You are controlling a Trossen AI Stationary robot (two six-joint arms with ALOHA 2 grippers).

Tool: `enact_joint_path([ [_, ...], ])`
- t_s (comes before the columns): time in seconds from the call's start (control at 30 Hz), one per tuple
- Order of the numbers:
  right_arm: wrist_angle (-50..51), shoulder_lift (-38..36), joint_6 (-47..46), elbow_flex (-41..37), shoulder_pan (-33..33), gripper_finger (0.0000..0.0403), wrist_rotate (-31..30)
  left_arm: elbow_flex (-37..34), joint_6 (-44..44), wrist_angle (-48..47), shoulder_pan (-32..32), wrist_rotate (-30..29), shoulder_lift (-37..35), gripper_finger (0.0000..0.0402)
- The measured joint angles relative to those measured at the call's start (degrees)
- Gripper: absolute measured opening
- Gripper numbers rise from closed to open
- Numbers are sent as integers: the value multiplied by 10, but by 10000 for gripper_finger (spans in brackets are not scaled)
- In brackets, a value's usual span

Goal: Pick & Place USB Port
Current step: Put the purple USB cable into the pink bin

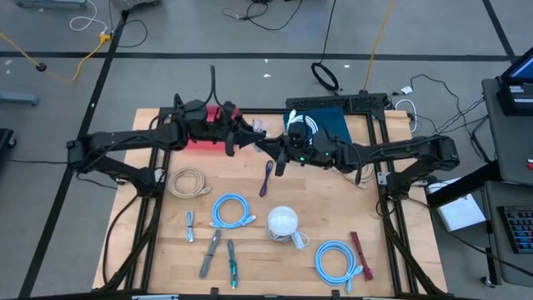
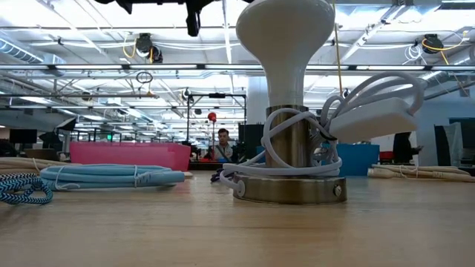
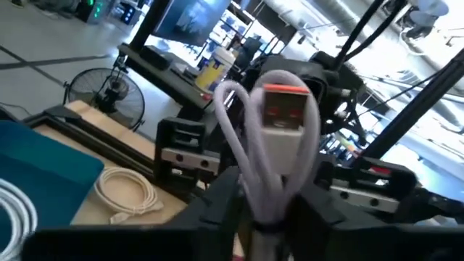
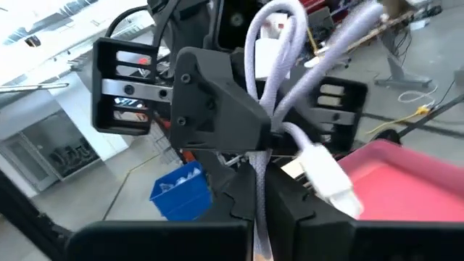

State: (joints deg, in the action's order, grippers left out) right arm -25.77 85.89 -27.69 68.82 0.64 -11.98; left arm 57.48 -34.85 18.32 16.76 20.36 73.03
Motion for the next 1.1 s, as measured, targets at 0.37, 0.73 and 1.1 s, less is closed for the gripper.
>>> enact_joint_path([
  [0.37,-29,-7,14,0,-3,63,98,0,-13,-157,83,-111,-48,34],
  [0.73,-57,-6,20,0,-28,134,127,-26,36,-408,283,-84,-30,34],
  [1.1,-58,-6,27,0,-36,152,123,-145,12,-349,336,-66,38,34],
])
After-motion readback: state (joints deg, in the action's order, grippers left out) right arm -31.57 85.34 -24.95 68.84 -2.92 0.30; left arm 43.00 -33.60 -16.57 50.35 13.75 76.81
